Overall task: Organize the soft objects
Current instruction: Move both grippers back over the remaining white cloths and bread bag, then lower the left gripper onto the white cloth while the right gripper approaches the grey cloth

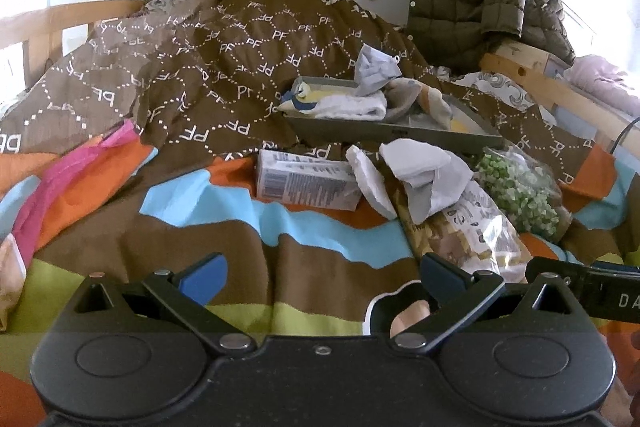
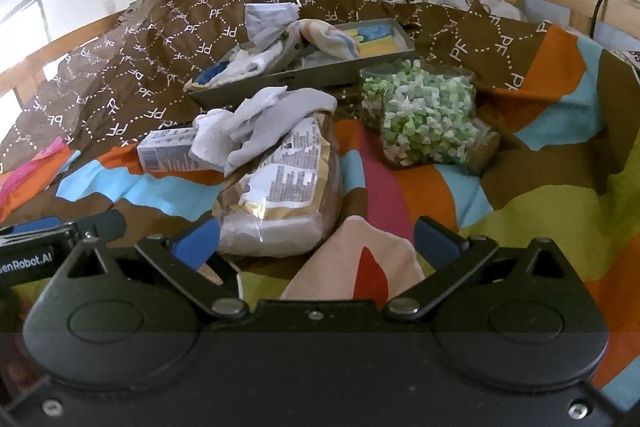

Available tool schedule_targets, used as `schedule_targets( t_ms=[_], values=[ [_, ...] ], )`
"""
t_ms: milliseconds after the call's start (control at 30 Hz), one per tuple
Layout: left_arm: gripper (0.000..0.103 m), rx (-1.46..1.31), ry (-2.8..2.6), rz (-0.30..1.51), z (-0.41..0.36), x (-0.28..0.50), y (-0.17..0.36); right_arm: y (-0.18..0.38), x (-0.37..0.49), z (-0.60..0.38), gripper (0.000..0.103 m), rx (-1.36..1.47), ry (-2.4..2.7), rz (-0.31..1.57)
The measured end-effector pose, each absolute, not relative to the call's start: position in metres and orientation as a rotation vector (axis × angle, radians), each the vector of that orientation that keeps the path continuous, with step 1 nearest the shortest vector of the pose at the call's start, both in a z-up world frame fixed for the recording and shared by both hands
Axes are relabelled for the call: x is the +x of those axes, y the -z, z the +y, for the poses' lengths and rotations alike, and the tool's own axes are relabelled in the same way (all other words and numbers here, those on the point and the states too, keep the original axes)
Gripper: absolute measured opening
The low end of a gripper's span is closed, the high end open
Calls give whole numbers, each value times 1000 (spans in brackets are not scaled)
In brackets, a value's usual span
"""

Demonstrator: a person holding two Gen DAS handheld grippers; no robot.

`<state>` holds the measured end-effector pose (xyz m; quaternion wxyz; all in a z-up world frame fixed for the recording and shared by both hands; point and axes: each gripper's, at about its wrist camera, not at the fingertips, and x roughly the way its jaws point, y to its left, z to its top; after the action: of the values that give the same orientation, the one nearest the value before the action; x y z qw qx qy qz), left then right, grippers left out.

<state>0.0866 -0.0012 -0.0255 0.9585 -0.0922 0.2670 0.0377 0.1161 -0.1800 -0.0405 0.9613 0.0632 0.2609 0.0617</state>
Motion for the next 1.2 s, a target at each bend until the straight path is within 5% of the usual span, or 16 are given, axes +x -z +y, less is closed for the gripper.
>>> schedule_targets(
  t_ms=[1200],
  values=[
    [102, 63, 107, 455, -1, 169, -19, 43, 183, -189, 102, 113, -159, 336]
  ],
)
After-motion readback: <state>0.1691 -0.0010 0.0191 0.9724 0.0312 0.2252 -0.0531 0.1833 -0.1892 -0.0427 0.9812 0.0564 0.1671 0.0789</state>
